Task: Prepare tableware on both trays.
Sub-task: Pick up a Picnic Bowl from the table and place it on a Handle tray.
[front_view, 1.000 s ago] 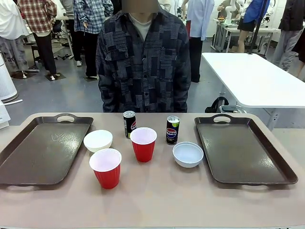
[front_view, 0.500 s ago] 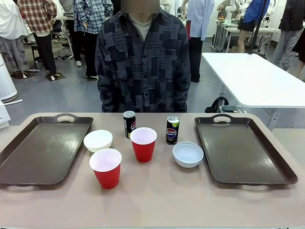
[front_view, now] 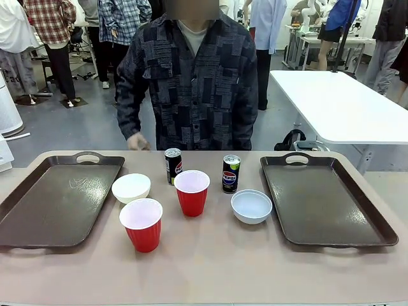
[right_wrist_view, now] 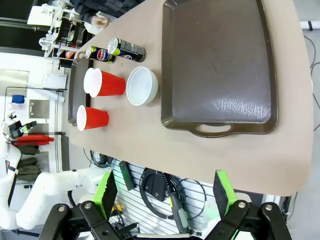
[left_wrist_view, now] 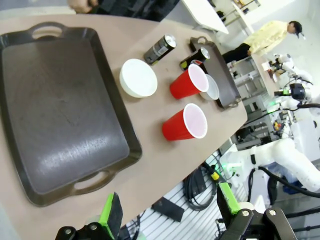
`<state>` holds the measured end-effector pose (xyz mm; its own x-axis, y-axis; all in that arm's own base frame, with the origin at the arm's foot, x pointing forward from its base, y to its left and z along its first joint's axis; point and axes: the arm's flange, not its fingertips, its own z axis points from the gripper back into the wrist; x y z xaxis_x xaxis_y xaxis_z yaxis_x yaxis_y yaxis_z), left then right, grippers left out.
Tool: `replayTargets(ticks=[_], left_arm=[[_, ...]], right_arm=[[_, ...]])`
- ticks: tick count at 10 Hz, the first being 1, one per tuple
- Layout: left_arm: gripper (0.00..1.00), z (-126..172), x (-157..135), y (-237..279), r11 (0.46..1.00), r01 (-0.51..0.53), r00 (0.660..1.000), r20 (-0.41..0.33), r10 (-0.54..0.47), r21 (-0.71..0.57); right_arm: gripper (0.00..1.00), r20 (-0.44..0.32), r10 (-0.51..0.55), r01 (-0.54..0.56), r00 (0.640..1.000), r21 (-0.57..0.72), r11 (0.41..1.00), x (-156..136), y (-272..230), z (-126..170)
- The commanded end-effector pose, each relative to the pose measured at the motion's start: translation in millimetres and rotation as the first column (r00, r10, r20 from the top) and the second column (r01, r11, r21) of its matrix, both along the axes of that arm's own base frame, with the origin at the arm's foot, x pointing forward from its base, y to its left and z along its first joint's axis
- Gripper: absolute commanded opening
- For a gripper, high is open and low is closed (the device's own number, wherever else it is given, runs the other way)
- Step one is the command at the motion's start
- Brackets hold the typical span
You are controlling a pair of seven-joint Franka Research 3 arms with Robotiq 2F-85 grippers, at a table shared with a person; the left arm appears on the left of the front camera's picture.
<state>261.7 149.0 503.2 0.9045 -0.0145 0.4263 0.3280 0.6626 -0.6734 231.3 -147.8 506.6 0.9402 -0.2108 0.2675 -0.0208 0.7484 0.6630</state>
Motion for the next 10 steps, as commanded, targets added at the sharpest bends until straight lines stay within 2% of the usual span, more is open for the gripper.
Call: replayTargets(ticks=[1,8,9,10], left_arm=[[1.0,0.4,0.2,1.6,1.0,0.009,1.0,0.017,-0.009,-0.013],[1.0,0.4,0.2,1.6,1.0,0.009,1.0,0.017,-0.009,-0.013],[1.0,0.4,0.2,1.6,1.0,0.009,1.0,0.017,-0.009,-0.013],[1.0,0.4,0.2,1.6,1.0,0.009,1.0,0.017,-0.009,-0.013]], right_arm=[[1.0,0.01,0.01,-0.01,1.0,0.018,1.0,1.5,-0.3,-0.3],[1.0,0.01,0.01,-0.01,1.0,0.018,1.0,1.5,-0.3,-0.3],[1.0,-0.001,0.001,-0.001,1.0,-0.001,1.0,0.0,0.3,0.1],[1.0,-0.068,-0.012,0.008,0.998,-0.065,0.998,12.6,12.9,6.2]])
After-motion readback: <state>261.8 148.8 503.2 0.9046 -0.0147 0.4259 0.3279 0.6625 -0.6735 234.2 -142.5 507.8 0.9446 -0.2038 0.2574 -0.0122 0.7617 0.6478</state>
